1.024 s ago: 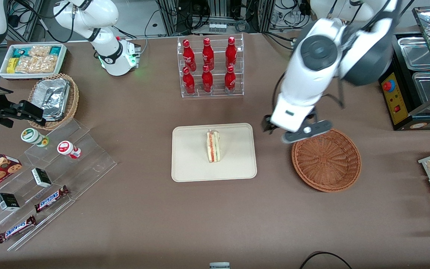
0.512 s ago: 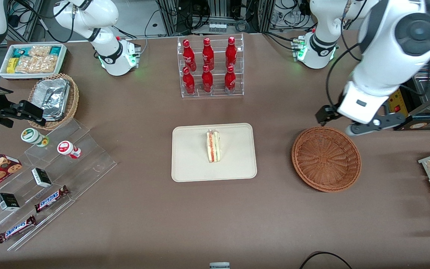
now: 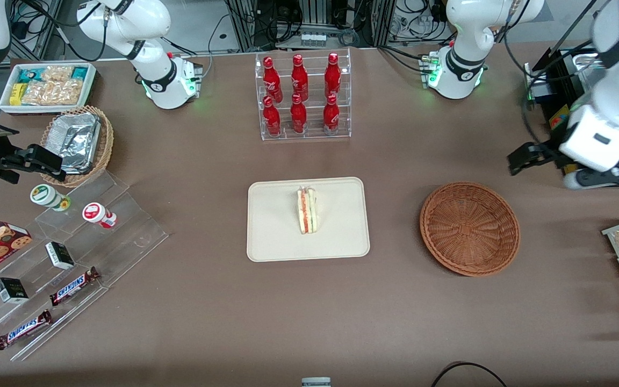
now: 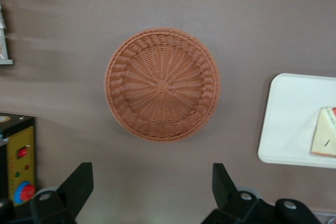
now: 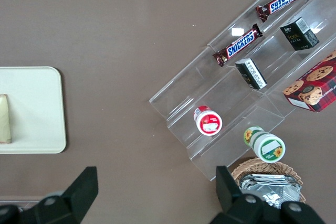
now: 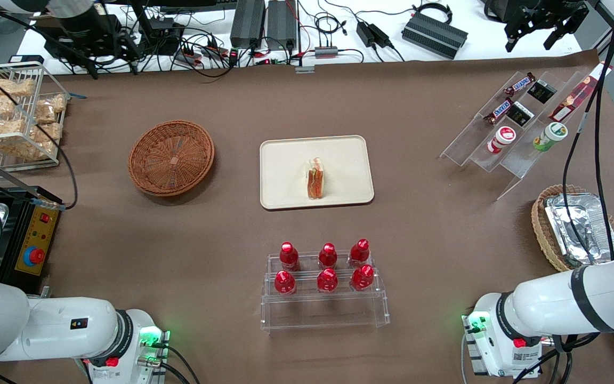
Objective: Place sandwich from basket to tray
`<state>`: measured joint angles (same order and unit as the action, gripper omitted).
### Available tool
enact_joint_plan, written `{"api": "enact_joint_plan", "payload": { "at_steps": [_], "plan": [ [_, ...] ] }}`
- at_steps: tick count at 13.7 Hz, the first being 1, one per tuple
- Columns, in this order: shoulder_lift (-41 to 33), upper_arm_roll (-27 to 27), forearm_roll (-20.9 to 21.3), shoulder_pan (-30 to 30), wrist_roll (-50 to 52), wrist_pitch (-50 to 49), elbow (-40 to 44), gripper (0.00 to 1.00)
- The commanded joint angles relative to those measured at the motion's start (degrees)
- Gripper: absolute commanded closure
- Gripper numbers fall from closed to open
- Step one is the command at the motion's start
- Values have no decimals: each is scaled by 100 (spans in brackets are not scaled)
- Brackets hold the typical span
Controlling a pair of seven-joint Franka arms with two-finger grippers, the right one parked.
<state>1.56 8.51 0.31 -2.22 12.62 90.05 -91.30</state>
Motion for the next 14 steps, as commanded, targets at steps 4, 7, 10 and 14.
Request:
{"api": "enact_joint_plan", "payload": {
  "at_steps": [4, 7, 10, 14],
  "plan": [
    [-392, -912, -101, 450, -849, -330, -177, 0],
    [-446, -1071, -101, 503, -1058, -497, -178, 0],
    [-402, -1080, -101, 477, -1068, -497, -11, 0],
    [-376, -1124, -93, 450, -1095, -567, 112, 0]
  ]
}}
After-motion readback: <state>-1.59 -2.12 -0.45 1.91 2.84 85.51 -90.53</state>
